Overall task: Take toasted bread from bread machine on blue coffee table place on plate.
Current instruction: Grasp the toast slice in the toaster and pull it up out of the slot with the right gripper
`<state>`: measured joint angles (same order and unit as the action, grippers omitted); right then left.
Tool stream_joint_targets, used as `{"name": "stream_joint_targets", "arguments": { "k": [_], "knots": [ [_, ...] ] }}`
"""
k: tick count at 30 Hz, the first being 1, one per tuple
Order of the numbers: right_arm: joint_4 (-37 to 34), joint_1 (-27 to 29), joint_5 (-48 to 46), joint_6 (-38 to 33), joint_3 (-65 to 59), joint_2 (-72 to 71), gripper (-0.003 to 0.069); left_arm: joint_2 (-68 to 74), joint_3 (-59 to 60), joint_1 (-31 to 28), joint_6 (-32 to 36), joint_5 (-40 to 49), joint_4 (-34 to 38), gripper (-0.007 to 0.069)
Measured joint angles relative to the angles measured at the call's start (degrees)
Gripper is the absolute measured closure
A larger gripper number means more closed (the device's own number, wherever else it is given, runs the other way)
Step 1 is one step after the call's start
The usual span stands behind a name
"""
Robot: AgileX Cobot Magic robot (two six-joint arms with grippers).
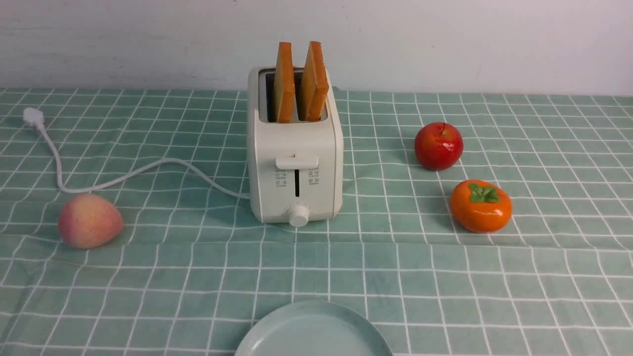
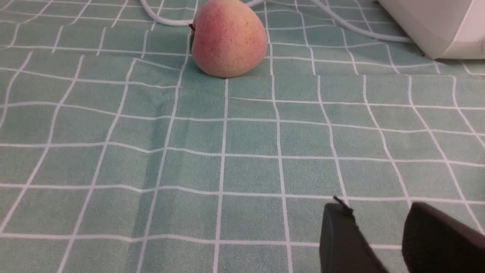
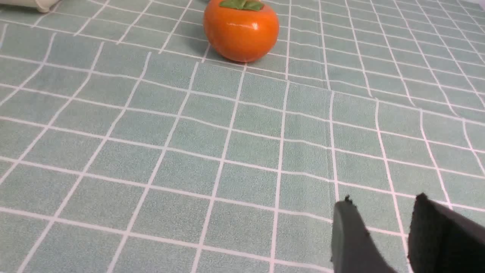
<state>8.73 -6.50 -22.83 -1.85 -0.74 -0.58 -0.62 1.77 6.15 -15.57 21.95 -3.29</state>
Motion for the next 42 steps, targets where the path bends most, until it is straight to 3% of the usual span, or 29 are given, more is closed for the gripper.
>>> {"name": "stream_joint_targets", "arguments": {
  "k": [18,29,38,42],
  "knots": [
    [-2.08,0.00,5.51,0.00,-0.61,0.00,0.0419,0.00,0.00,0.00,0.00,-1.85,1.89,0.0386],
    [-2.08,0.00,22.39,0.25,-0.65,0.00,0.0419,0.00,0.00,0.00,0.00,-24.20,1.89,0.0386],
    [-2.08,0.00,29.73,1.35,-0.65,0.00,0.0419,0.00,0.00,0.00,-0.34,-28.00,1.89,0.0386],
    [-2.97,0.00,35.27,5.72,-0.65,0.00,0.0419,0.00,0.00,0.00,-4.51,-34.27,2.81,0.0386]
  ]
}}
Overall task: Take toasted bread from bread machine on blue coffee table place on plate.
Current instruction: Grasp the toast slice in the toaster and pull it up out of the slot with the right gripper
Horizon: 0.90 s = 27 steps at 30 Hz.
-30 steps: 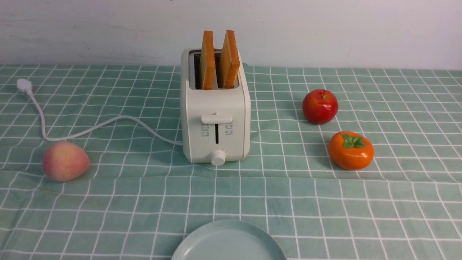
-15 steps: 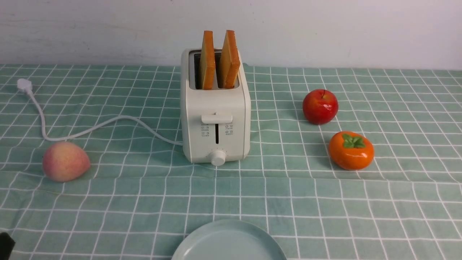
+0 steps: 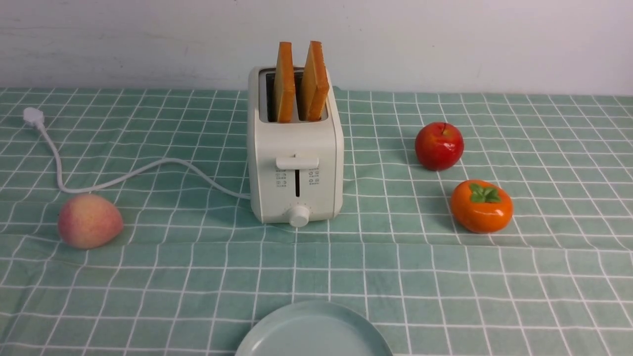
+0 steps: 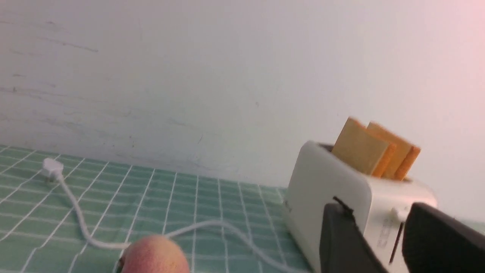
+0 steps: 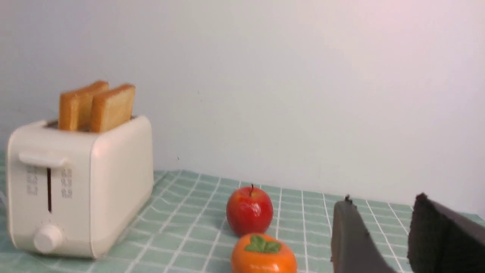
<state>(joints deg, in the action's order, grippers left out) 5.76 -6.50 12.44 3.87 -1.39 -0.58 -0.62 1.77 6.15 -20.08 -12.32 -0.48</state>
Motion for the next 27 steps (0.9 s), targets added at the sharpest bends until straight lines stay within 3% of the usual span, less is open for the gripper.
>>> {"name": "stream_joint_targets", "arguments": {
  "k": [6,12,15,19,20,21,22,24,25,27],
  "knots": [
    [-7.77,0.00,7.59,6.78,2.29,0.40,0.0419,0.00,-0.69,0.00,-4.36,-17.98,5.30,0.0386],
    [-18.00,0.00,1.59,7.57,17.60,9.80,0.0419,4.94,-13.91,0.00,-2.07,-19.74,10.89,0.0386],
    [-21.38,0.00,-4.13,6.66,31.65,20.32,0.0419,12.96,-26.06,0.00,-0.62,-15.95,11.37,0.0386],
    [-19.73,0.00,-15.76,1.67,46.08,34.73,0.0419,21.24,-38.48,0.00,0.35,-0.87,11.49,0.0386],
    [-19.53,0.00,-16.97,1.19,46.58,36.09,0.0419,21.58,-38.89,0.00,0.48,0.14,11.49,0.0386],
    [-17.63,0.00,-21.53,-0.87,50.06,41.30,0.0419,24.85,-41.53,0.00,0.66,9.31,11.43,0.0386],
    [-17.38,0.00,-22.02,-1.13,50.06,41.92,0.0419,25.23,-41.71,0.00,0.66,10.30,11.43,0.0386],
    [-14.17,0.00,-26.79,-4.31,52.07,49.45,0.0419,30.55,-42.43,0.00,0.74,22.85,11.05,0.0386],
    [-13.88,0.00,-27.23,-4.56,52.07,49.94,0.0419,30.55,-42.43,0.00,0.85,22.85,10.98,0.0386],
    [-13.57,0.00,-28.98,-4.56,52.08,54.92,0.0419,35.00,-42.43,0.00,1.67,31.99,9.00,0.0386]
  ]
}}
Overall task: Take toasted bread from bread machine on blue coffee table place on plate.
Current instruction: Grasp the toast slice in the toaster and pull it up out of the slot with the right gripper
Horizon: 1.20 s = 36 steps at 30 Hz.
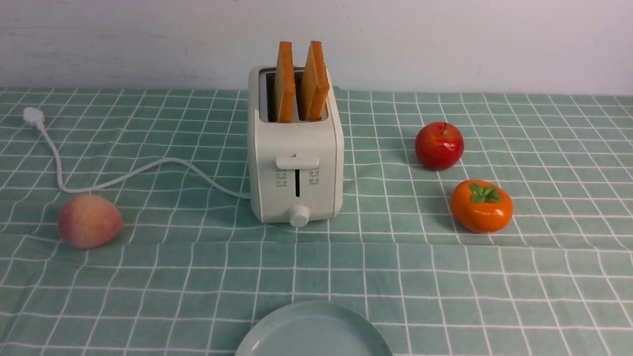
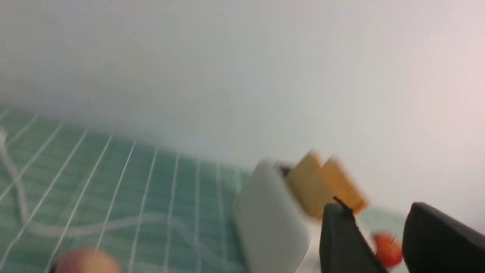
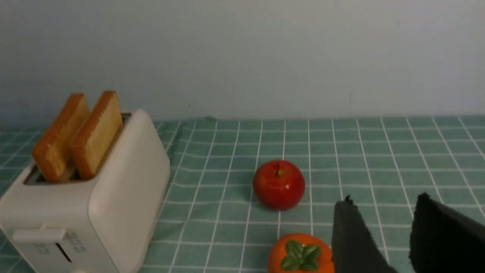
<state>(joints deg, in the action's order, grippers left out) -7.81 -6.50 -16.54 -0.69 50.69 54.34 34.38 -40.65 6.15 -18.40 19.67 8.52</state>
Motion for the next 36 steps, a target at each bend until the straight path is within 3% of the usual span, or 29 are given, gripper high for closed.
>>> {"name": "stream_joint_targets", "arguments": {
  "k": [7,12,17,20,27,36],
  "knots": [
    [-10.46,-0.27,-4.38,2.58,1.32,15.07,0.0419,9.64,0.06,0.00,1.11,12.43,-0.31,0.0386],
    [-18.16,-2.75,-7.18,-4.69,5.82,22.14,0.0419,13.13,0.06,0.00,1.11,16.42,2.84,0.0386],
    [-27.24,-10.26,-11.42,-16.87,18.26,31.34,0.0412,14.85,0.06,0.96,1.11,18.28,5.90,0.0386],
    [-28.11,-12.69,-11.90,-19.52,25.15,35.36,0.0391,14.85,0.06,2.23,1.11,17.97,5.95,0.0386],
    [-31.10,-16.53,-12.28,-22.31,48.92,50.74,0.0246,14.85,0.06,3.20,1.11,18.08,7.02,0.0386],
    [-32.05,-17.82,-10.61,-28.93,58.36,63.23,0.0223,14.85,0.06,3.20,1.11,18.88,7.14,0.0386]
  ]
}}
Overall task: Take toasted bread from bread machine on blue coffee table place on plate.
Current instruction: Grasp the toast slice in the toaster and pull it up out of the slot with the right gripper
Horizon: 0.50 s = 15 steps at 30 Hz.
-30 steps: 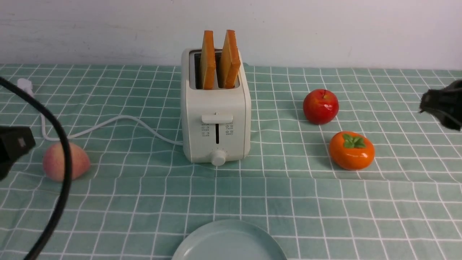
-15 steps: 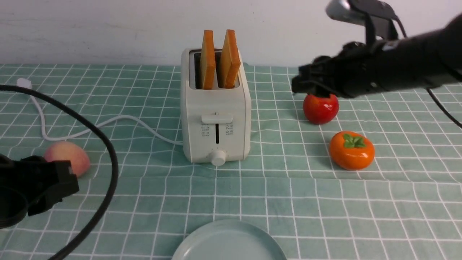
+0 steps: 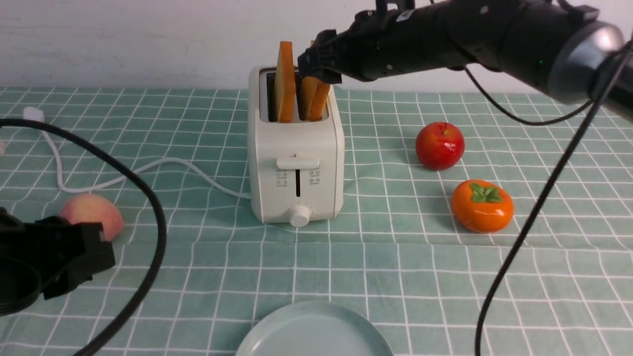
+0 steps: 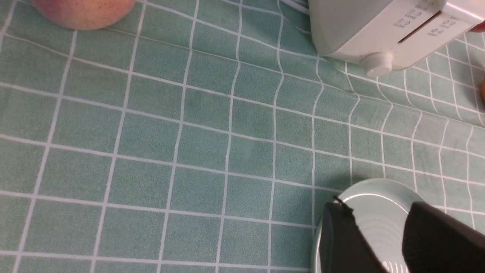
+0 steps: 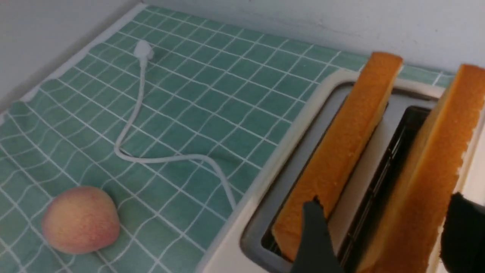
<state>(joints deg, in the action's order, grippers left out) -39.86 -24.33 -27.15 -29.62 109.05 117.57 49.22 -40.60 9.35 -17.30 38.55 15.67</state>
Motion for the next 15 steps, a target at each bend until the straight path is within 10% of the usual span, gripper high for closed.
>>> {"name": "stream_joint_targets", "arguments": {
  "k": [8,15],
  "knots": [
    [-0.19,0.00,3.55,-0.22,0.00,3.66,0.0262,0.00,0.00,0.00,0.00,0.40,0.06,0.0386],
    [-1.69,0.05,3.71,-0.30,0.06,3.10,0.0554,0.00,0.00,0.00,0.00,0.40,0.06,0.0386]
  ]
}}
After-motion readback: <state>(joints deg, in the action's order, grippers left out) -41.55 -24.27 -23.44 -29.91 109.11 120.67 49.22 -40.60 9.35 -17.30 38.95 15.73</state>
